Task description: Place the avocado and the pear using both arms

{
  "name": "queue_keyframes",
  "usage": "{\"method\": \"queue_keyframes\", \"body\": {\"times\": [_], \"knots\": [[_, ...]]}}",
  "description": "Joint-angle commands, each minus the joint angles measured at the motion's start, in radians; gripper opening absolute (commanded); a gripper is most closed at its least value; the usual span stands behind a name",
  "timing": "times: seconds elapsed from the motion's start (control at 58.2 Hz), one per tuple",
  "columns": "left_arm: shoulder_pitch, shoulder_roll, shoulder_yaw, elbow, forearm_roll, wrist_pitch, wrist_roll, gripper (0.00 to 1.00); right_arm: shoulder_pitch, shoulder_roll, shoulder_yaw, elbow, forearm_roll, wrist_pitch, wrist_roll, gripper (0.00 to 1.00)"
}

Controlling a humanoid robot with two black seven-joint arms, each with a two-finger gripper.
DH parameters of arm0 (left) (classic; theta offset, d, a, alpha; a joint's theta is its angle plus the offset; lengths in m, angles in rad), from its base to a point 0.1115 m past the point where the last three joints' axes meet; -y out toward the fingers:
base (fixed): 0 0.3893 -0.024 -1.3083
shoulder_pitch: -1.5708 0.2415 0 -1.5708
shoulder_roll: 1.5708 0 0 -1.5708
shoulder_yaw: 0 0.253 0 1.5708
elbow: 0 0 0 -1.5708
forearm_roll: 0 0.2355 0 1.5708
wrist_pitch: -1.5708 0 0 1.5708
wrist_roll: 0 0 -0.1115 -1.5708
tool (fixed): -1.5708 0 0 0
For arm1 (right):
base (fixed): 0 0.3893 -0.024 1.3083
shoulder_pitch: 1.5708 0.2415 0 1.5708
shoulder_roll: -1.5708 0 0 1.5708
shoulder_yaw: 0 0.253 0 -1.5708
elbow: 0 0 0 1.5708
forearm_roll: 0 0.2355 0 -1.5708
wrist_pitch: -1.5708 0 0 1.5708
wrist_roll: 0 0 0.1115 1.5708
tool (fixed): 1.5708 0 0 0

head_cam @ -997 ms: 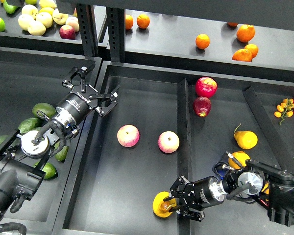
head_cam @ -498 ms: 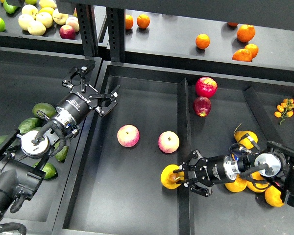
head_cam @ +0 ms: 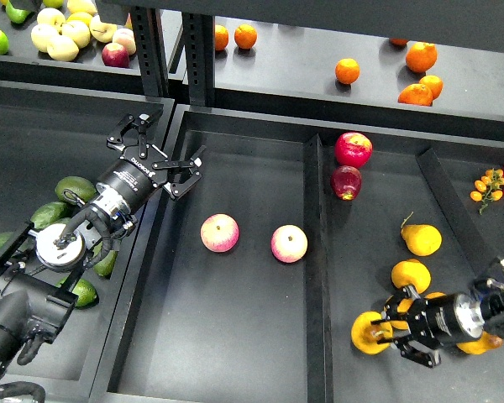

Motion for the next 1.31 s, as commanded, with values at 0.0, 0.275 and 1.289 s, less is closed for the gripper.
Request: {"method": "queue_keyframes", "body": {"times": [0.0,0.275,1.289], "knots": [[0.0,0.0,0.001,0.002,0.001,0.0,0.0,0.99,-0.022,0.019,-0.007,-0.005,0.009,0.0,0.0,0.05],[0.0,0.0,0.001,0.002,0.001,0.0,0.0,0.99,-0.033,0.019,0.005,-0.021,-0.001,0.0,0.0,0.34],[0.003,0.0,0.003,-0.019,-0.001,0.025,0.006,0.99,0.0,0.111,0.786,-0.205,0.107,0.0,0.0,0.98]]}}
